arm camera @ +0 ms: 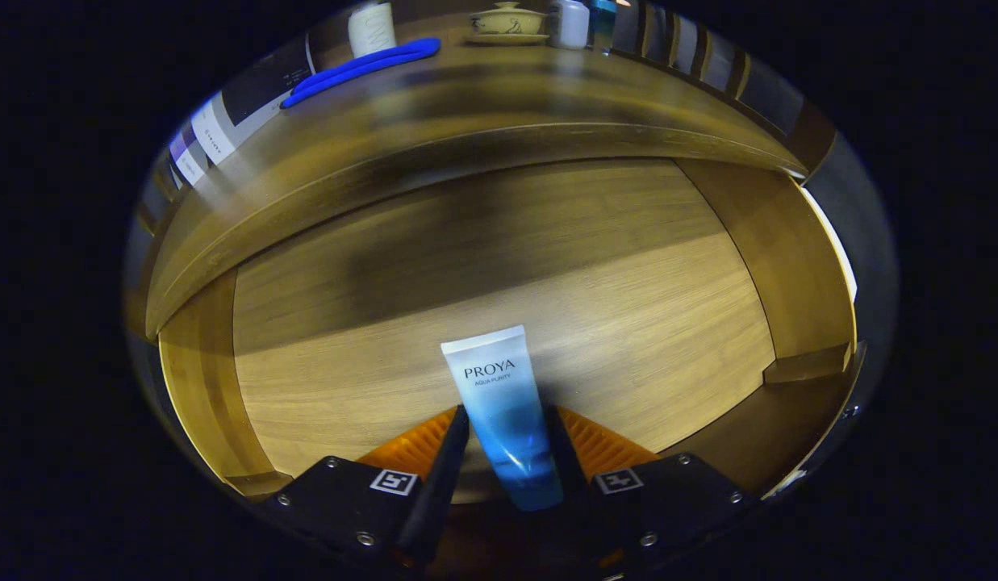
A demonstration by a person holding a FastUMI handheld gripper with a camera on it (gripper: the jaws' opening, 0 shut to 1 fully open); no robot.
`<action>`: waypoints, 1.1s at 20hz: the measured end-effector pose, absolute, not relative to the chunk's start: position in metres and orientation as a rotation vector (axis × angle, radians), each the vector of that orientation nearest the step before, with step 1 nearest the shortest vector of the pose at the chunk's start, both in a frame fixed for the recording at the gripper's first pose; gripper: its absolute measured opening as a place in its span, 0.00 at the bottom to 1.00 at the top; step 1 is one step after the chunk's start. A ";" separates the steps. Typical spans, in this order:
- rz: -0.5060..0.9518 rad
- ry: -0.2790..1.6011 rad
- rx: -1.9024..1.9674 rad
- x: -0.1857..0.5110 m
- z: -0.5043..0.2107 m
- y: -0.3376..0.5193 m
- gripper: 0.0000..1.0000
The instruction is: Pull open the drawer, take out the items inside it, and place them on the countertop above the cabinet.
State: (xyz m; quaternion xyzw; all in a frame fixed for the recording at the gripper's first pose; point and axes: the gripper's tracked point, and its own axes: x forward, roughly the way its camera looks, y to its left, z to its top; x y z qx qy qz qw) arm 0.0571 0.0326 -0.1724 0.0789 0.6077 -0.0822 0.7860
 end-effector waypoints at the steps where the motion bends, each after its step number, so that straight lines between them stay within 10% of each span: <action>1: -0.176 1.302 0.163 0.057 -0.173 0.034 0.59; 22: -0.089 0.701 0.130 0.103 -0.090 0.043 0.47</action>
